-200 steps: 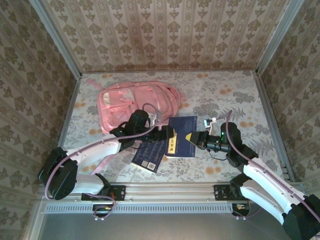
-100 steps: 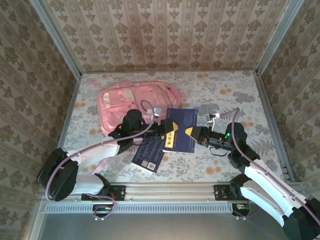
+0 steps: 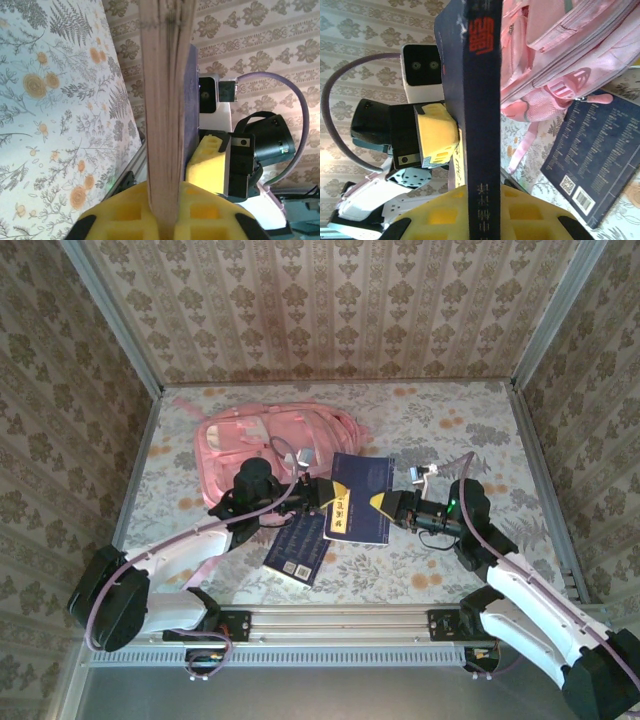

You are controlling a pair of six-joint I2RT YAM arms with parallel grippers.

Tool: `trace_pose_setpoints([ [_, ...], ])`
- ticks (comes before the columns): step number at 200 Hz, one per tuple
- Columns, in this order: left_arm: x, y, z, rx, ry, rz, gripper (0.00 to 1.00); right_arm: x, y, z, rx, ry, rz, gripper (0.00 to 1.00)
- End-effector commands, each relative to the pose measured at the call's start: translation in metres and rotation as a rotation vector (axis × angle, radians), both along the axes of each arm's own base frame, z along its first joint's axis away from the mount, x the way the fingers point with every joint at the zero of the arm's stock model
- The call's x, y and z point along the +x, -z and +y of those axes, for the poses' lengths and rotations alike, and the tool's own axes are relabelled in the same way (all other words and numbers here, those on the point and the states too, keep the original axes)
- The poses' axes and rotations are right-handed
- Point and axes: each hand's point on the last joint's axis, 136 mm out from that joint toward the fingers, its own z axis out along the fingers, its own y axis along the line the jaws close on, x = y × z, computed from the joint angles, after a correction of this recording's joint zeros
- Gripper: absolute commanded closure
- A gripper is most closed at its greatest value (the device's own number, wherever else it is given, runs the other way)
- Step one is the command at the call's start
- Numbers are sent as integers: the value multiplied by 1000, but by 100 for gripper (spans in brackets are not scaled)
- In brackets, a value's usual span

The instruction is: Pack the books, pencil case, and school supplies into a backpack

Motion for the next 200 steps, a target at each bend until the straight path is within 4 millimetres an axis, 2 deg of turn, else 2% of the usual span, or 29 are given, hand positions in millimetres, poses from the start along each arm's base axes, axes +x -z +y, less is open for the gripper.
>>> trace_pose_setpoints([
  [1, 2, -21, 6, -55, -38, -73, 100, 4, -19, -2, -20, 8, -55, 74],
  [15, 14, -27, 15, -66, -144, -86, 100, 6, -24, -3, -8, 29, -55, 42],
  [23, 20, -32, 22, -76, -206, -94, 100, 8, -29, -6, 11, 54, -61, 28],
  [38, 34, -44, 38, -111, -350, -92, 100, 12, -32, -10, 32, 106, -55, 14],
  [56, 46, -65, 56, -176, -499, -101, 100, 17, -34, -18, 76, 175, -46, 1],
  [81, 52, -82, 75, -216, -672, -101, 100, 22, -35, -31, 141, 292, -48, 0],
  [105, 49, -89, 73, -244, -721, -71, 100, 23, -41, -37, 181, 389, -79, 0],
  [155, 53, -80, 59, -266, -760, 19, 100, 21, -73, -2, 206, 360, -241, 0],
  [184, 55, -80, 51, -292, -768, 27, 100, 29, -75, 13, 213, 359, -233, 3],
  [200, 56, -78, 46, -295, -772, 30, 100, 33, -79, 18, 228, 359, -240, 9],
])
